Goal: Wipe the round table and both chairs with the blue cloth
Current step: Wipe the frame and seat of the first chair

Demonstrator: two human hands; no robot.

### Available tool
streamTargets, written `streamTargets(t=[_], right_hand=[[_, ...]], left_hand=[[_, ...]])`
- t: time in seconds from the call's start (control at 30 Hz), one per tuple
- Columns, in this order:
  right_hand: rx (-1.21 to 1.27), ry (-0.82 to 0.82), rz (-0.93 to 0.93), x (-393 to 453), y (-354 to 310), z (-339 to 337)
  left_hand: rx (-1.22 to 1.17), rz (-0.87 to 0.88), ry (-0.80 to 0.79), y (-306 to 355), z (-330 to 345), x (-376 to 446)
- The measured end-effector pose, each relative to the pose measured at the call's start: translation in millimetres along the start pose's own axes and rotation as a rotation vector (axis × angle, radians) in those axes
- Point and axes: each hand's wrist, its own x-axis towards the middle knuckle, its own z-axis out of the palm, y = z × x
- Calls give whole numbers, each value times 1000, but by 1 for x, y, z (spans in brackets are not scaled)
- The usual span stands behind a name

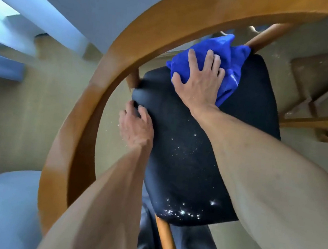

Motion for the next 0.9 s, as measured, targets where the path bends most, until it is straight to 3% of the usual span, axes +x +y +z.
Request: streamTargets(t=[0.13,0.37,0.5,0.57,0.7,0.9], right_hand=[[13,-71,-15,-5,-15,-2],[-10,20,-173,15,-3,-24],[-20,-130,0,21,15,-14],[14,-109,43,13,11,-4],[72,10,34,9,-12,-5],[178,-88,-184,-6,-93,0]], left_hand=[[-39,2,19,1,3,3],[-51,-122,44,12,11,-9],[-83,-146,90,17,14,-6],[-110,-154,117,16,18,-7],[-158,-140,131,8,22,-10],[-148,-83,115,4,18,-7]])
